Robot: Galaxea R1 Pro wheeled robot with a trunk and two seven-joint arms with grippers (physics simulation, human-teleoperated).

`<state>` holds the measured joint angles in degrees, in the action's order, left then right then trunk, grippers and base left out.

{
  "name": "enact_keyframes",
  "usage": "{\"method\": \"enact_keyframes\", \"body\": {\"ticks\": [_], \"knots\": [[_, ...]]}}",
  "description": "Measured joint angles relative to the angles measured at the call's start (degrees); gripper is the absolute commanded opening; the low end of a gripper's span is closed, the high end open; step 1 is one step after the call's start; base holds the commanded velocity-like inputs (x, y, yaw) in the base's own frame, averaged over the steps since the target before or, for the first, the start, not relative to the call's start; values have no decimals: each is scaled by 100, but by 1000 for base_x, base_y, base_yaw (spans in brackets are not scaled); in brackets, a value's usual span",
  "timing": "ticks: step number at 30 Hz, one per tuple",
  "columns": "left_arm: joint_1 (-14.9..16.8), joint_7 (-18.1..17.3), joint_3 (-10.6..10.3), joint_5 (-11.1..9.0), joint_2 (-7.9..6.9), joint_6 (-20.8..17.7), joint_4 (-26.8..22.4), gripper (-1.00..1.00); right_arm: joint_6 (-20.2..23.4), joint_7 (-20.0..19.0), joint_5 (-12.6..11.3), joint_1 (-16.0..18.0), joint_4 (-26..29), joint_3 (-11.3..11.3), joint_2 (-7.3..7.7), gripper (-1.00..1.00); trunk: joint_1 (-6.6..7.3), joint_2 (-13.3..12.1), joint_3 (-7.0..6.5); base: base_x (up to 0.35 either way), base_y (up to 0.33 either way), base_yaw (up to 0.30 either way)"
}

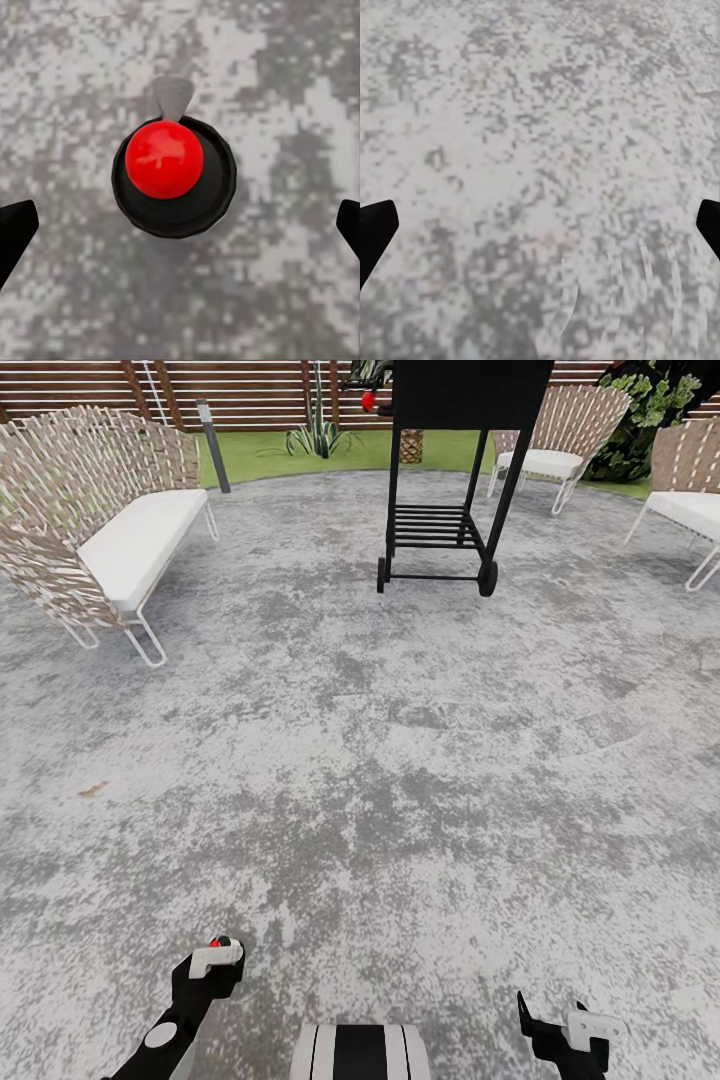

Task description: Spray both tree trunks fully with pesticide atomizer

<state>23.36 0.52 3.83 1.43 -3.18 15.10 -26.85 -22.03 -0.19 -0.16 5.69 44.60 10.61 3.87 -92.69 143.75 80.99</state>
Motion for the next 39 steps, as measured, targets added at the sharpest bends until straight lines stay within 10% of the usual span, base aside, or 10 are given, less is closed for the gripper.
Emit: {"method": "enact_keyframes", "body": {"ticks": [39], "knots": [[-1, 4, 4, -7, 0, 9, -9, 100, -2, 1, 0, 0, 0, 0, 0, 100, -12, 7, 173, 19, 0, 0]]}}
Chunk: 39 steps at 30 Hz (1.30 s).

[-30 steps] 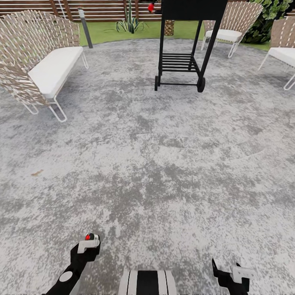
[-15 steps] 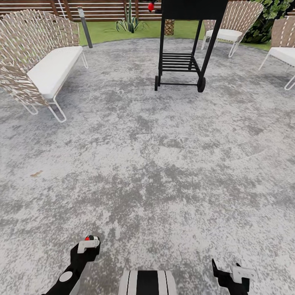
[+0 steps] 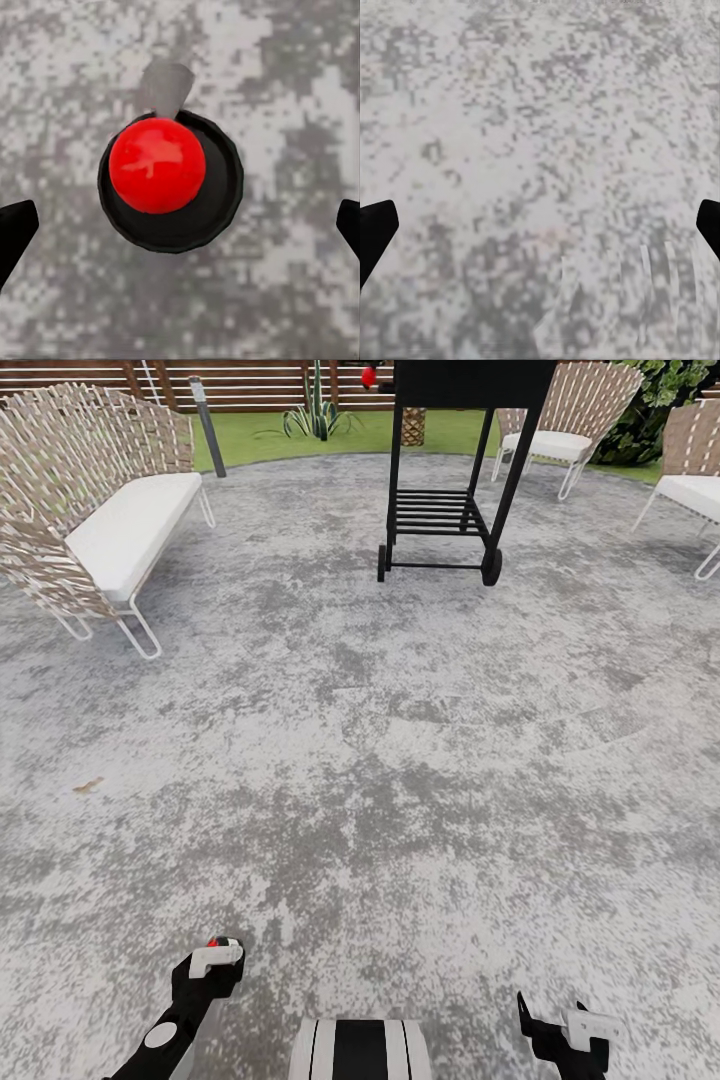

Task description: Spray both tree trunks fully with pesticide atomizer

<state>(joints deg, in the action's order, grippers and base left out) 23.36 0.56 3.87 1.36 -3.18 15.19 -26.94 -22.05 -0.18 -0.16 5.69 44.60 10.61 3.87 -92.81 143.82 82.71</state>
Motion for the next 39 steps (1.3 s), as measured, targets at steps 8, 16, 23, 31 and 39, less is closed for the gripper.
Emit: {"method": "enact_keyframes", "body": {"ticks": [8, 16, 23, 31, 39], "knots": [[0, 0, 0, -2, 0, 0, 0, 100, -1, 0, 0, 0, 0, 0, 0, 100, -1, 0, 0, 9, 0, 0], [0, 0, 0, -2, -6, 0, -7, 100, 0, 1, 0, 0, 0, 0, 0, 100, -1, 0, 0, 0, 0, 0], [1, 0, 7, -2, -4, -7, -9, 100, -1, 1, 0, 0, 0, 0, 0, 100, 0, 0, 0, 18, 0, 0], [0, 0, 0, -2, 0, -2, -6, 100, -1, 1, 0, 0, 0, -4, 0, 100, -1, 0, 0, 6, 0, 0], [0, 0, 4, -2, -5, 0, -9, 100, -1, 0, 0, 0, 0, -3, 0, 100, -1, 0, 0, 0, 0, 0]]}}
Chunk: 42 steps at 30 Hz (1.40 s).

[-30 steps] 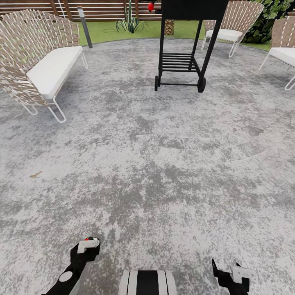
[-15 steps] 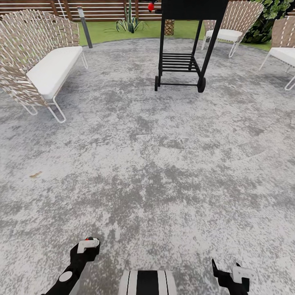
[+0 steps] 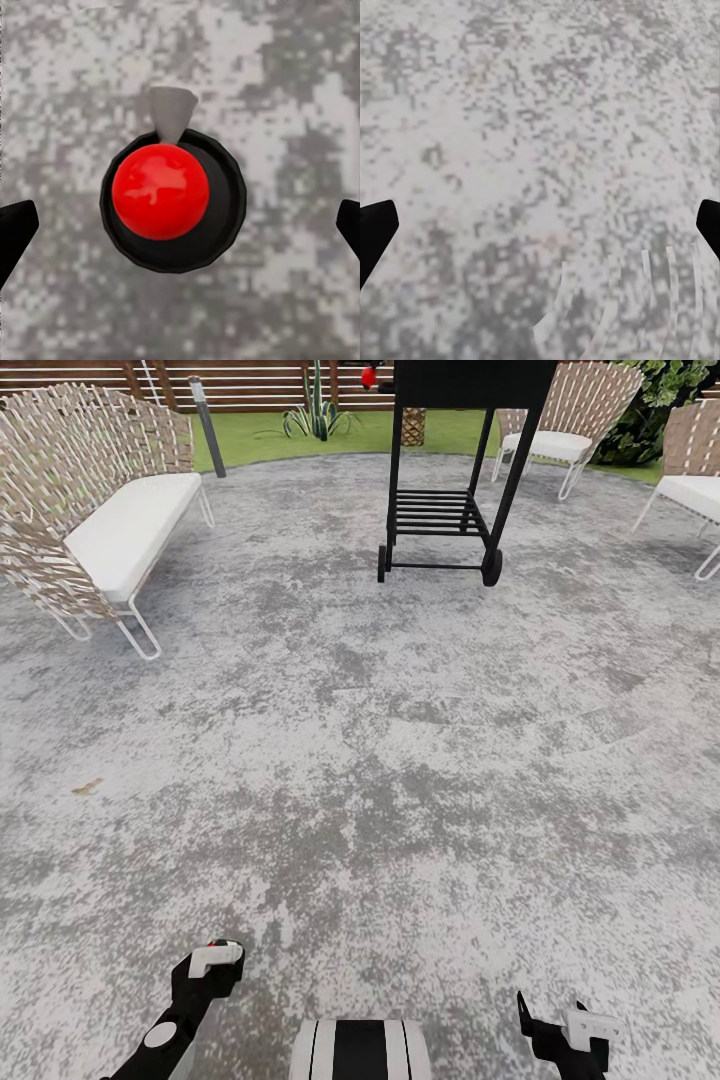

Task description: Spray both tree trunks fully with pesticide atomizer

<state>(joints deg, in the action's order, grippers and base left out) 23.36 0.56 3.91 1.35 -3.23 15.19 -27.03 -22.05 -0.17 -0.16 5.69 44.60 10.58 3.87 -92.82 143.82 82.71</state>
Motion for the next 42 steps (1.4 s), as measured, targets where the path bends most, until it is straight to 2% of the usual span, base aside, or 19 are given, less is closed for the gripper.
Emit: {"method": "enact_keyframes", "body": {"ticks": [6, 7, 34, 42], "knots": [[0, 0, 4, 0, -3, 0, -11, 100, -1, 0, 0, 0, -1, 1, 0, 100, 0, 0, 0, 0, 0, 0], [0, 0, 8, 0, -4, 0, -14, -100, -1, 1, 0, 0, -4, 1, 0, 100, 0, 0, 0, 0, 0, 0], [1, -56, -7, -2, -4, 0, -89, -100, 2, -5, 0, 0, -9, 2, 0, 100, 0, 0, 0, 0, 0, 0], [0, -61, -17, 5, -2, 0, -83, -100, -2, -6, 12, 0, -9, -6, -8, 100, 21, -11, -177, 0, 0, 0]]}}
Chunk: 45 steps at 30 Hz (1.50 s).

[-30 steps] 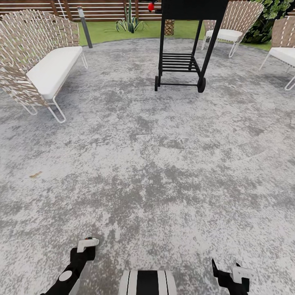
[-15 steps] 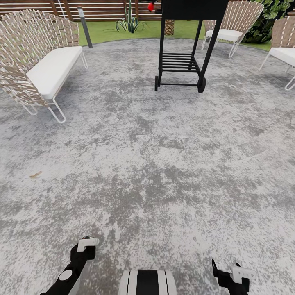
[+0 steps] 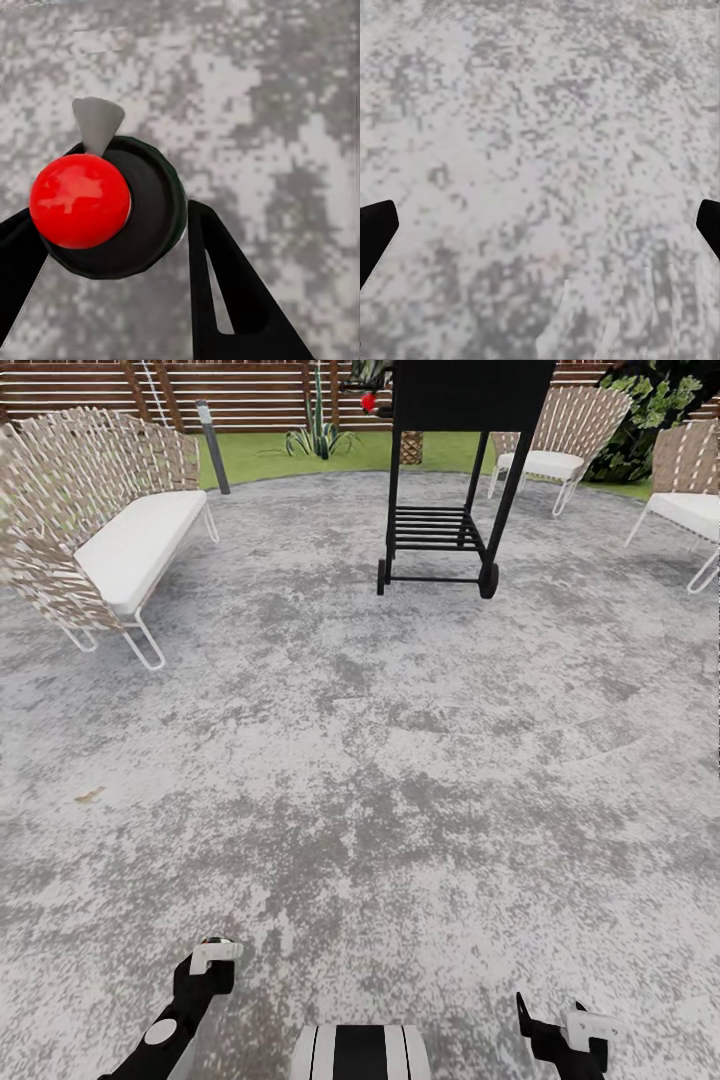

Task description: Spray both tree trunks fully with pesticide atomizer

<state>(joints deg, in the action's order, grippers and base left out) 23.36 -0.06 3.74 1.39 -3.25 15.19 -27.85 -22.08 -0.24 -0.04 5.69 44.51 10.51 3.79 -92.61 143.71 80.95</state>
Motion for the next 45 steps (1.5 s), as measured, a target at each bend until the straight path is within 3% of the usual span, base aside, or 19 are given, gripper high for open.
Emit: {"method": "enact_keyframes", "body": {"ticks": [13, 20, 28, 36, 45], "knots": [[-6, 18, 3, 1, -1, -11, 62, -100, -11, 16, 4, 0, 2, 10, -15, 100, 34, -17, -300, 0, 0, -16], [-665, 22, 21, 12, -211, -67, 16, -100, -26, 16, 17, -33, -104, 17, 13, 100, 52, -27, -516, 0, 0, -102], [-1001, 72, 21, 3, -219, -79, 262, -100, -33, 4, 20, -73, -356, 10, 17, 100, 72, -38, -763, 0, 0, -98], [-1070, 80, 22, 9, -220, -7, 713, -100, -83, -16, 28, -87, -941, -34, -39, 100, 93, -48, -1011, 0, 0, -15], [-1073, 80, 14, 10, -184, -1, 829, -100, -96, -16, 20, -87, -1096, -35, -44, 100, 290, -408, -1252, 0, 0, 0]]}}
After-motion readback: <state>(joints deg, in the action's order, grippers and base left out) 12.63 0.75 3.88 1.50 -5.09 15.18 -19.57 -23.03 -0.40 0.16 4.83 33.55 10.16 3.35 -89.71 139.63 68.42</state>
